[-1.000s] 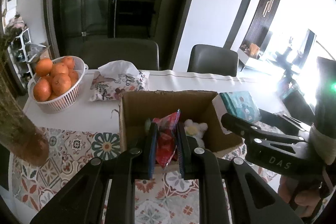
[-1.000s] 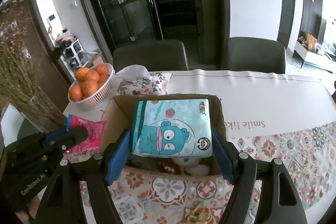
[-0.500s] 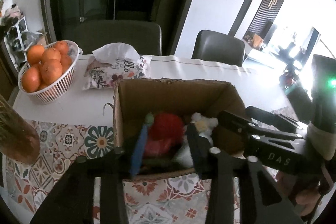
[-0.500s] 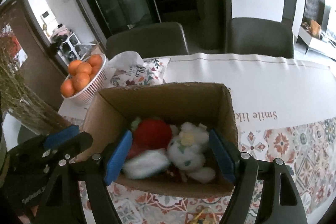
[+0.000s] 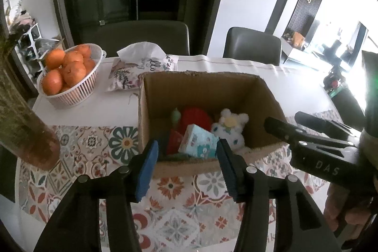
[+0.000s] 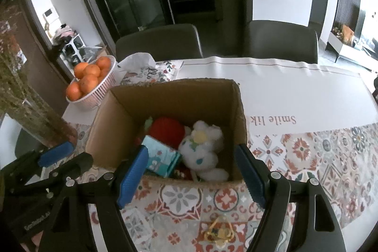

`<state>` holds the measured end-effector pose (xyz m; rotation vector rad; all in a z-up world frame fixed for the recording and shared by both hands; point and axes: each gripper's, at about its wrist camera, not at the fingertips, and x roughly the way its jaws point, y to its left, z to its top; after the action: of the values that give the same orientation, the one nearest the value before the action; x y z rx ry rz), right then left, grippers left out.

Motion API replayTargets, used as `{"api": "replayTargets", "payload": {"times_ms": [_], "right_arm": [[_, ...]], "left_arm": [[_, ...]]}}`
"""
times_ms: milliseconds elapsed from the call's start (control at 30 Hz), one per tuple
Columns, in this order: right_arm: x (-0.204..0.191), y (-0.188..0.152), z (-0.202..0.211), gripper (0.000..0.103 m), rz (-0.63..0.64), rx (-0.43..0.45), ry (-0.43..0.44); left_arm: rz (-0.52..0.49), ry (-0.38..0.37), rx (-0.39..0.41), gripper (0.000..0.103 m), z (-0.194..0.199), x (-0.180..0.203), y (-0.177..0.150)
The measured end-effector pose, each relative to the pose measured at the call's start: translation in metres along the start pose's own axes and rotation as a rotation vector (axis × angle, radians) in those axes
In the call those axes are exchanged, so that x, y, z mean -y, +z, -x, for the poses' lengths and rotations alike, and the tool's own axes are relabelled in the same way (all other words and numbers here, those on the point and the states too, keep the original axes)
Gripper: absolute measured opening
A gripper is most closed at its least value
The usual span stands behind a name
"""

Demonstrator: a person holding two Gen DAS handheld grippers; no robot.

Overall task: Organize soft objects
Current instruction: 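Lower both items into the box and open both tools, then move both tools toward the wrapped biscuit and the yellow minion keychain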

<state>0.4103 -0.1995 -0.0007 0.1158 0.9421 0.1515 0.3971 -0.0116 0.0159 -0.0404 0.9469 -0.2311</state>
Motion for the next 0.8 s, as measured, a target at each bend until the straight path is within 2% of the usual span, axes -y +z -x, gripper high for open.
{"api": "replayTargets", "payload": {"times_ms": [367,800], "right_arm": [[-0.004,-0.032,0.025,0.077,0.044,-0.02,0.002],[-0.005,-0.07,0.041,0.077,0.134,-0.079,-0.014]], "left_arm": [[-0.008,0.037,-0.014,0.058,0.031,0.01,-0.035],[0.051,0.075,-0.091,0.071,0.051,0.021,-0.091]]}}
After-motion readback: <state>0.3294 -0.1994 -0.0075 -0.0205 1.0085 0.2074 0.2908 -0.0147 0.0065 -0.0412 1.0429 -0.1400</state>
